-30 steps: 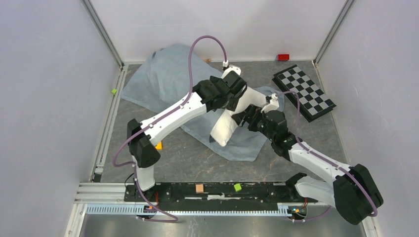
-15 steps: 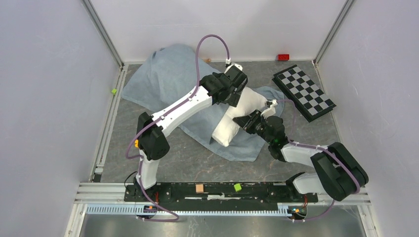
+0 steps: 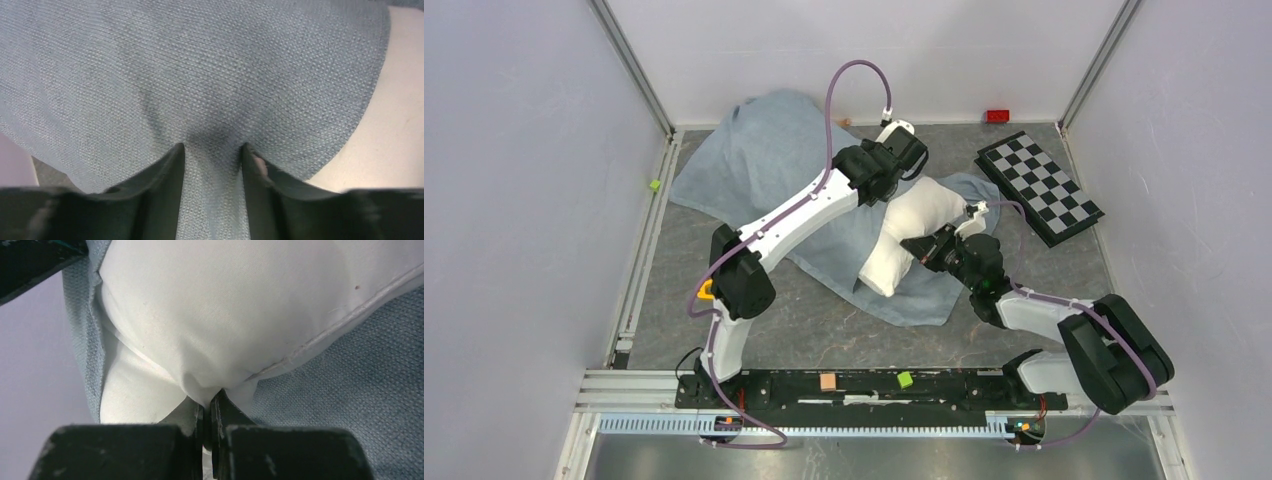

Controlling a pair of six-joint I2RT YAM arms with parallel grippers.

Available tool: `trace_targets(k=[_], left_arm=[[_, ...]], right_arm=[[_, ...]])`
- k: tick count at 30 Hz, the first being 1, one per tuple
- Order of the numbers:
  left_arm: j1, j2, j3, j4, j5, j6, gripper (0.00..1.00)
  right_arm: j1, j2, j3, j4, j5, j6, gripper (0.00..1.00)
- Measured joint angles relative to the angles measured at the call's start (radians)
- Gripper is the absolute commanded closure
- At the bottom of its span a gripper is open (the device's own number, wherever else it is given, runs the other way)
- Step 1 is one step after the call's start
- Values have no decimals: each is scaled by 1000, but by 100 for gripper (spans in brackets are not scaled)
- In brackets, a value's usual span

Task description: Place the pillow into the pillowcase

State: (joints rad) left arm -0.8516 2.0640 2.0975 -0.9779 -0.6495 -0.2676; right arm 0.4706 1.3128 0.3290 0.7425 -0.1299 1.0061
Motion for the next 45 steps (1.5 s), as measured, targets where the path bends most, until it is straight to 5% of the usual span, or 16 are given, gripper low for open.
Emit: trace_targets(k=[3,8,15,21,28,34,38,45], left_arm=[[1,0,22,-2,17,8,19],[-18,-2,23,-11,77,8,8],[-64,0,-24,-13,70,8,9],[-57,21,-31,-11,-85,8,16],[-22,23,-29,16,-226,43,42],[-10,68,33,14,-201,69,97],[-29,79,101,-39,-90,68,97],[-164,70,469,-142,165,3,98]], right_arm=[[-7,-14,5,-28,3,-18,100],[-8,-18,10,-44,2,-31,100],[-8,-18,12,-50,1,-35,100],[-10,-19,12,-53,-1,-39,100],[-35,-56,12,-95,-2,-63,100],[-52,-74,14,-127,-3,-89,100],[-54,-72,52,-182,-8,-119,100],[-65,-2,170,-264,-6,-159,100]])
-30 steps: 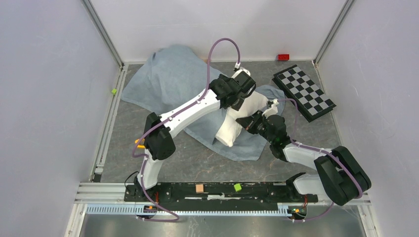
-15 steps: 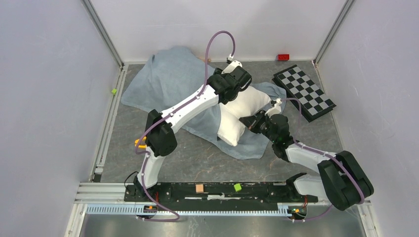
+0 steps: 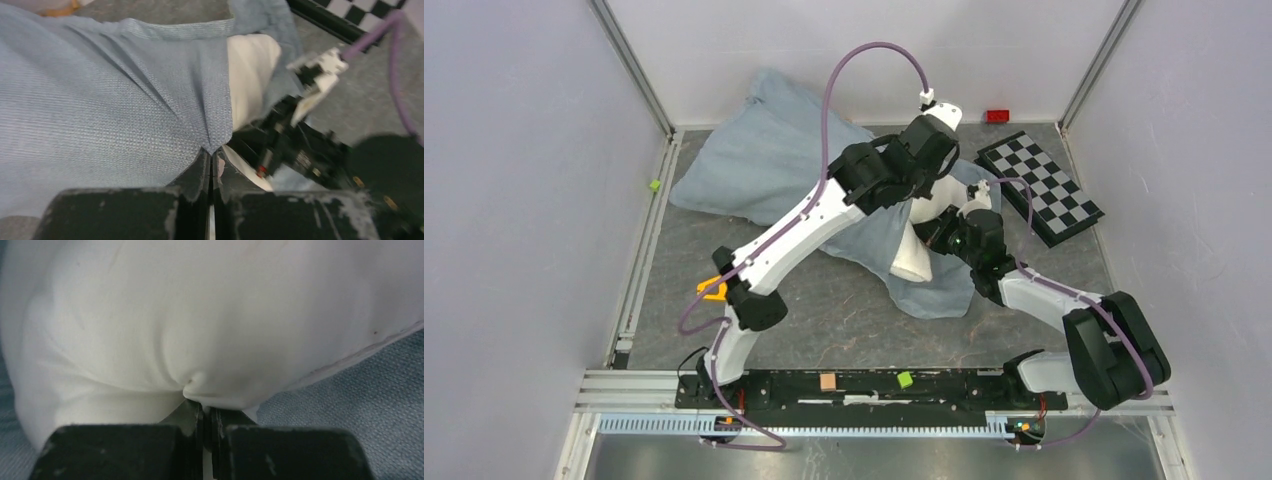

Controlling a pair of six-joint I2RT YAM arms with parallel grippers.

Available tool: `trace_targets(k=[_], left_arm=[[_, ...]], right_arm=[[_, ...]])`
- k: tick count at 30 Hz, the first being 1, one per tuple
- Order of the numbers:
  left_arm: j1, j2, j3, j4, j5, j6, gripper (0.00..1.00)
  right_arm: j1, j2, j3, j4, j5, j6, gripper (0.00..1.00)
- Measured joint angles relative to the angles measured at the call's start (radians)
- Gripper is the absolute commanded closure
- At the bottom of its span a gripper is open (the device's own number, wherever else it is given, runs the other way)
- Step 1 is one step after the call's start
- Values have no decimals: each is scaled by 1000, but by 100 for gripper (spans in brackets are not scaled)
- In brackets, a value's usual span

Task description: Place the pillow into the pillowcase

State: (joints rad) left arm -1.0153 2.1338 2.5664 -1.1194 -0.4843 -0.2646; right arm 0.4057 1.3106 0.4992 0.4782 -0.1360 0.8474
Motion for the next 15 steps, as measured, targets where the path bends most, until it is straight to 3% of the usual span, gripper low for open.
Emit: trace_targets(k=[4,5,6,7,9,11,15], left_arm=[[-8,-93,-80,14,87,-52,98],[6,-99,-88,16,101,-64,97],[21,-99,-89,22,105,-76,98],[35,-98,-89,30,106,-86,97],[66,-98,-89,35,100,-98,98],[98,-98,-86,38,82,-107,98],[156,-98,-86,68,61,-136,98]], right_arm=[[-14,13,28,-50,7,-13,100],[-13,12,36,-63,8,-19,95],[-13,10,46,-83,9,-27,81],[-13,5,56,-105,10,-35,59],[-18,-22,76,-160,14,-56,26],[-31,-77,103,-237,25,-98,11],[-79,-220,177,-401,84,-193,3]])
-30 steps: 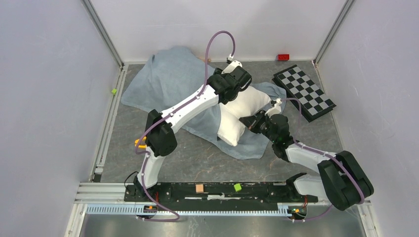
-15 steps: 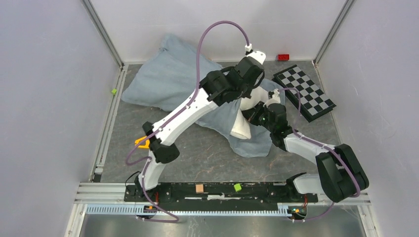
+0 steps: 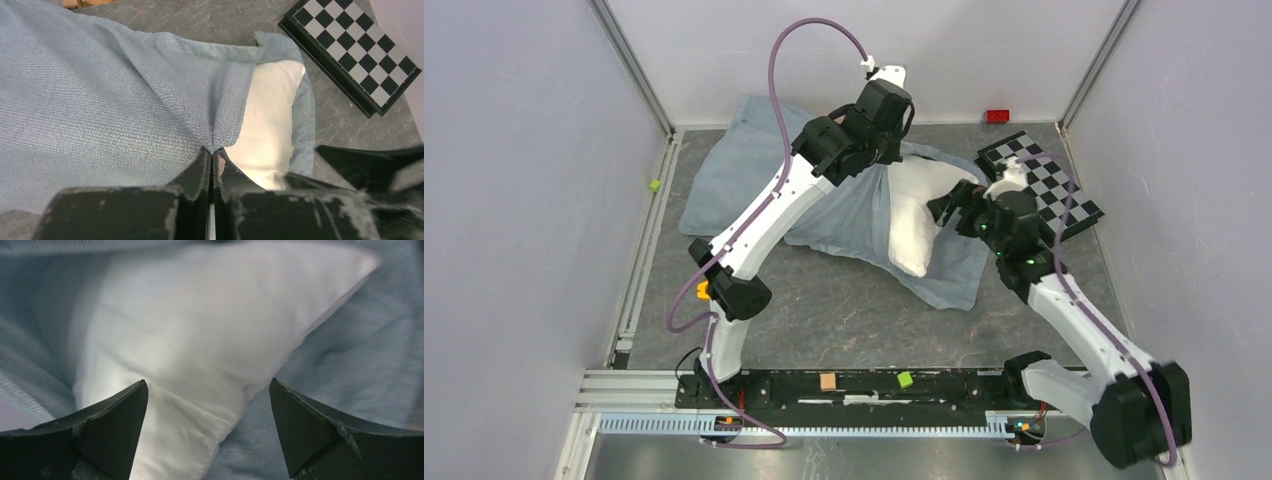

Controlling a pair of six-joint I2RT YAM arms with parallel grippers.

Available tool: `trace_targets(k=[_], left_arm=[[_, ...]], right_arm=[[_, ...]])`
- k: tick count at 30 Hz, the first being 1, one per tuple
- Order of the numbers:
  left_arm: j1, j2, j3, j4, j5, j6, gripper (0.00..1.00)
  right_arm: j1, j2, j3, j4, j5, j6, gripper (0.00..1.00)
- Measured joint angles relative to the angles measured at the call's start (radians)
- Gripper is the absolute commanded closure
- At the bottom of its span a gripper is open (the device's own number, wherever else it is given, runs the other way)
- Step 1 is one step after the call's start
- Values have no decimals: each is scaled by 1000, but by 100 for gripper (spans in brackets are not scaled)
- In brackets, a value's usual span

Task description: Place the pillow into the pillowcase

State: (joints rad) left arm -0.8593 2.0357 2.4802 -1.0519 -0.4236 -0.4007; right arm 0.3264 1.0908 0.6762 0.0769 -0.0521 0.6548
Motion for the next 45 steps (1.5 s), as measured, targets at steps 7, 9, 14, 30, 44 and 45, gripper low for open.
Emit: trace_targets(k=[7,9,14,30,44,45], left_arm=[[27,0,-3,22,4,-25,98],[28,0,-3,26,4,-30,98],[29,-2,-3,36,4,-34,97],[39,-107,-3,66,61,-40,97],[40,-164,-3,115,71,-56,97],[42,-164,-3,117,70,-56,97]], right_arm=[[-193,-209,14,-177,78,-122,9],[-260,-211,-30,-183,75,-137,10],[-377,-88,-171,-192,35,-164,6],[-381,267,-180,73,-165,-145,2],[-380,335,-374,727,-445,318,17],[-380,325,-397,793,-463,369,28]])
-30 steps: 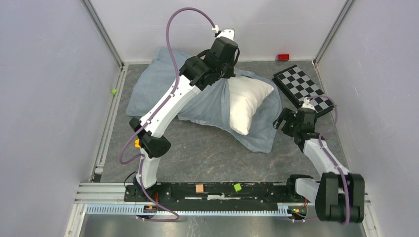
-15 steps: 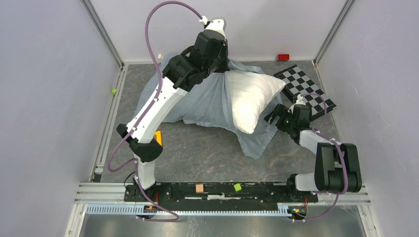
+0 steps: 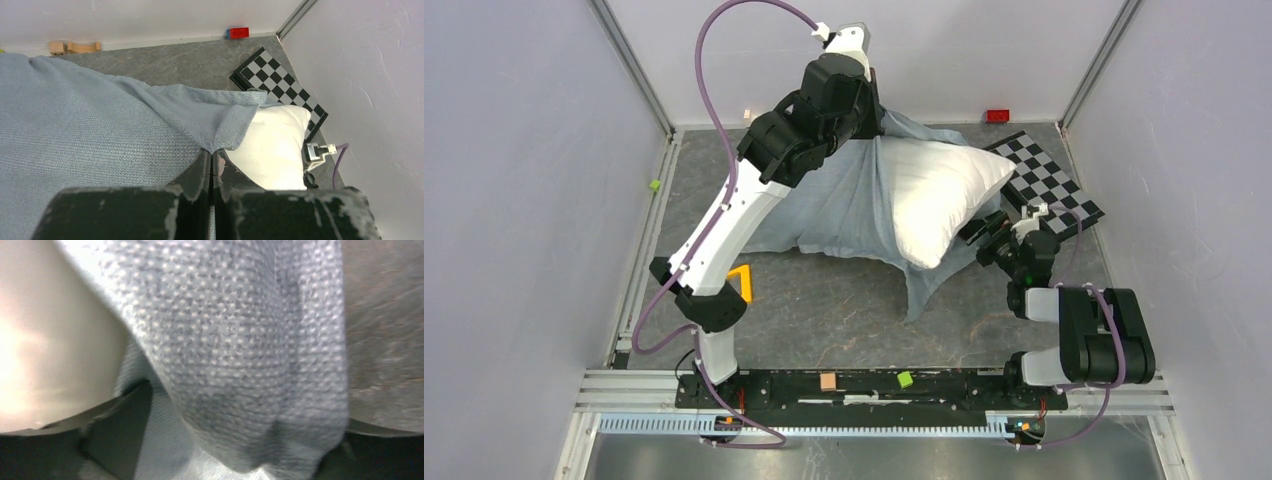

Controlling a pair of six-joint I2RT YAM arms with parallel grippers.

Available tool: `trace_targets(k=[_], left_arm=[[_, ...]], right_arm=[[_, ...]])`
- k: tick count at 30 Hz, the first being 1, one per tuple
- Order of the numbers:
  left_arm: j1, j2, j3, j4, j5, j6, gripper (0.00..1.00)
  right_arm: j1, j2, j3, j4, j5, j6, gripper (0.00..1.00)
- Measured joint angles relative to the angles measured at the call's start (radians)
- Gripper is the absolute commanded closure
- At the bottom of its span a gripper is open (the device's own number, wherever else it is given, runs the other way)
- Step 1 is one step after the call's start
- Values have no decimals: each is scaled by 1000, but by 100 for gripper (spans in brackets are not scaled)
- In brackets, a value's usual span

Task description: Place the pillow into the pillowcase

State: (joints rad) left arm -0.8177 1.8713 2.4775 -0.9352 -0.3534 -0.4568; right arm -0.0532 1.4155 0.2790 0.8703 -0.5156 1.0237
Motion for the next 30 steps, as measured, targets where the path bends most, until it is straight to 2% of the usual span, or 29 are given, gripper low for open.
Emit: trace_targets(k=[1,2,3,4,7,9,11,15,18,21,22,25,30], left_arm=[[2,0,0,3,0,0,97],[4,0,0,6,0,0,97],[7,0,0,10,1,0,97],[10,0,1,12,3,0,97],[19,0,12,18,15,2,98],[27,0,31,29,11,12,98],[40,-2,45,65,3,34,97],[61,-17,46,157,-10,84,97],[61,-18,74,222,-4,102,97],[66,-28,92,264,-7,108,97],[75,-35,92,274,-8,108,97],[103,-46,88,287,15,98,97],[125,-56,68,307,155,-5,97]], right_arm=[[0,-9,-10,21,-6,16,51],[0,-28,-21,48,-17,45,78],[0,-55,-26,62,-31,71,97],[0,-89,-24,67,-44,95,100],[0,-197,61,-6,-86,119,100],[0,-254,235,-197,-97,68,100],[-1,-268,459,-377,-94,9,100],[-12,-179,1088,-632,-84,-72,100],[-8,-68,1492,-676,-88,-77,100],[-8,33,1788,-697,-90,-54,100],[-8,52,1834,-682,-90,-37,100],[-8,57,1838,-660,-89,-3,100],[-63,132,1905,-670,-64,44,100]])
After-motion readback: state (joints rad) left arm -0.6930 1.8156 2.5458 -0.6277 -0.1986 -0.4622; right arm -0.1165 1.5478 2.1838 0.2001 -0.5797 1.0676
